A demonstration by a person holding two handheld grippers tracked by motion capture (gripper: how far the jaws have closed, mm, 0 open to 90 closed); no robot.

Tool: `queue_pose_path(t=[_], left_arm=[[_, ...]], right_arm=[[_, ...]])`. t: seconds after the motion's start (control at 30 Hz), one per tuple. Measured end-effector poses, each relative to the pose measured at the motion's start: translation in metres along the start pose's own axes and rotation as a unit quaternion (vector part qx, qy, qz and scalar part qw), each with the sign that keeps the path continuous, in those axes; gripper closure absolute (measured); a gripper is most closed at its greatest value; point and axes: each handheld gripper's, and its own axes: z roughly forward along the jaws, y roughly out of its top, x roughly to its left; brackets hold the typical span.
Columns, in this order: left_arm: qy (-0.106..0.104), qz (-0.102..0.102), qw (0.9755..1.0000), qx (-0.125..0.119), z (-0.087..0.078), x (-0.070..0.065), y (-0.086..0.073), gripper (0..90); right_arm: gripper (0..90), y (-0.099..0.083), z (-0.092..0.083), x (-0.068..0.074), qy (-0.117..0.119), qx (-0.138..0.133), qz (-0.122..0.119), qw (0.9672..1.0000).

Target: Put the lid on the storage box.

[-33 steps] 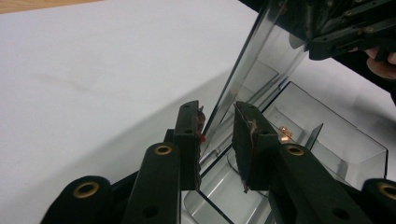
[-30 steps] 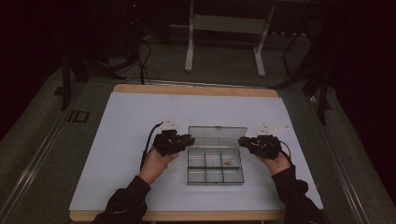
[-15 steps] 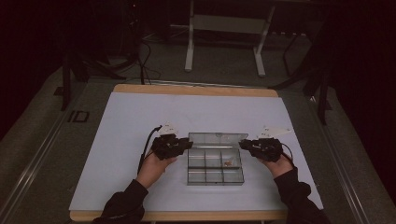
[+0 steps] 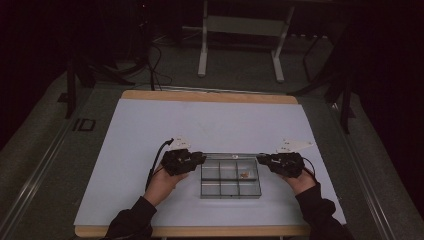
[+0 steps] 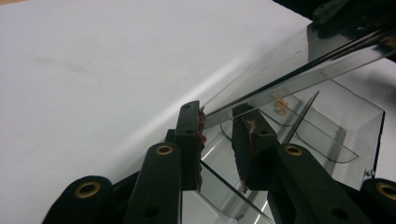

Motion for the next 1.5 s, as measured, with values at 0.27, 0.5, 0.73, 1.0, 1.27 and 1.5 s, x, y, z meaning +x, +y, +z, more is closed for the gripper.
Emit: queue_pose_path(t=[0.27, 0.5, 0.73, 1.0, 1.27, 1.5], left_arm=[[0.000, 0.007, 1.0000, 0.005, -0.002, -0.002, -0.003, 73.1], [0.001, 0.009, 0.9999, 0.010, -0.002, -0.003, -0.008, 72.9], [0.004, 0.001, 0.9998, 0.019, -0.004, -0.001, -0.014, 65.0], [0.005, -0.007, 0.9998, 0.017, -0.006, 0.000, -0.019, 63.1], [0.002, -0.009, 0.9997, 0.023, -0.004, 0.000, -0.023, 62.1], [0.001, -0.011, 0.9996, 0.026, -0.003, 0.003, -0.028, 61.0]], right_arm=[[80.0, -0.004, -0.001, 0.002, 0.003, 0.001, 0.000, 1.0000], [77.5, -0.008, -0.001, 0.003, 0.011, 0.003, 0.004, 0.9999], [64.4, -0.013, 0.004, 0.004, 0.015, 0.010, 0.014, 0.9998], [52.8, -0.019, 0.002, -0.001, 0.004, 0.010, 0.028, 0.9995], [50.4, -0.025, 0.000, -0.002, 0.001, 0.013, 0.036, 0.9993], [50.4, -0.029, 0.002, -0.003, 0.000, 0.021, 0.035, 0.9992]])
